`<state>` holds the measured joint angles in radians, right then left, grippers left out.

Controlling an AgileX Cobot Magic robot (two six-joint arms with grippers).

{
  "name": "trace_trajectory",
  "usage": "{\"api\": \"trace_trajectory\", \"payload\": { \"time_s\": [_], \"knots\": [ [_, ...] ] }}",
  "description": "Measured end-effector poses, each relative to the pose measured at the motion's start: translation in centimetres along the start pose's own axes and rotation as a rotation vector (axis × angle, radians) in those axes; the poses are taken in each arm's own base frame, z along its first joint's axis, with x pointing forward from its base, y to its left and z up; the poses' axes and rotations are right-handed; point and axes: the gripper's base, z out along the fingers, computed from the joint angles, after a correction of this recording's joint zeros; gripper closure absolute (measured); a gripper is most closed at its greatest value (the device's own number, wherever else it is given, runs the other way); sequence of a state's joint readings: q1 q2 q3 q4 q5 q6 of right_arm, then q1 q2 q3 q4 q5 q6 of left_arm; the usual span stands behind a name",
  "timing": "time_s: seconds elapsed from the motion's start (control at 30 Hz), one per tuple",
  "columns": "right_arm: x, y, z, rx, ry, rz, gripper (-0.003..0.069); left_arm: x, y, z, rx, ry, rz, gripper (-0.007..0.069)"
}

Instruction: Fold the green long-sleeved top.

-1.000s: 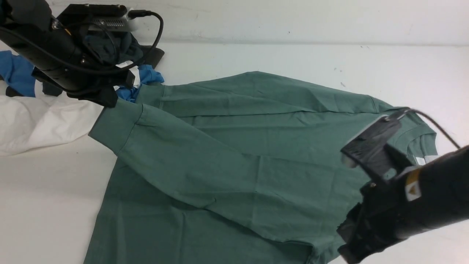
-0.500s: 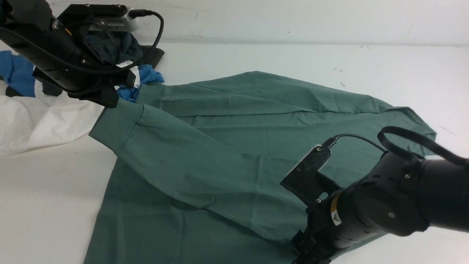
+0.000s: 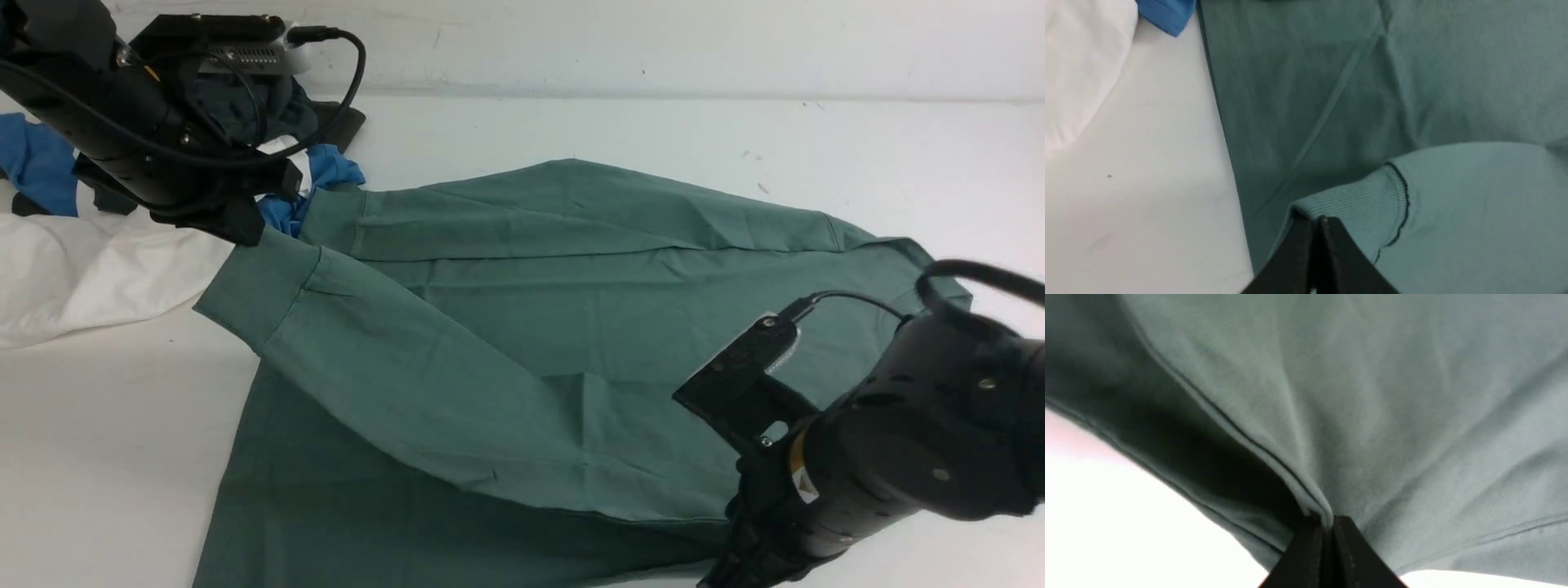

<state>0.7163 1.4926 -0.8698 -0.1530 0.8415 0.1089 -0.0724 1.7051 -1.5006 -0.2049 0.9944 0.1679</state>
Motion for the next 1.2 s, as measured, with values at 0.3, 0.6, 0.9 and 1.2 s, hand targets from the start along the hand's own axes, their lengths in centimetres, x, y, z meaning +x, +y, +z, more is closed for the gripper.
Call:
{"api": "trace_trajectory", "payload": {
  "time_s": [0.3, 0.6, 0.9, 1.2],
  "knots": [
    [1.1, -0.3, -2.6, 0.005, 0.006, 0.083, 0.0657, 0.0, 0.2, 3.5, 0.049, 0.070, -0.044, 0.0628],
    [2.7, 0.1, -1.4, -0.012, 0.080, 0.182, 0.0657, -0.1, 1.1, 7.4, 0.023, 0.090, -0.045, 0.0628],
    [3.3, 1.0, -1.3, -0.102, 0.127, 0.320, 0.0547, 0.4, 1.4, 10.7, 0.047, 0.140, -0.051, 0.0628],
    [4.2, 1.5, -1.5, -0.144, 0.233, 0.328, 0.0333, 0.6, 1.8, 11.2, 0.012, 0.160, -0.019, 0.0628]
  ]
}}
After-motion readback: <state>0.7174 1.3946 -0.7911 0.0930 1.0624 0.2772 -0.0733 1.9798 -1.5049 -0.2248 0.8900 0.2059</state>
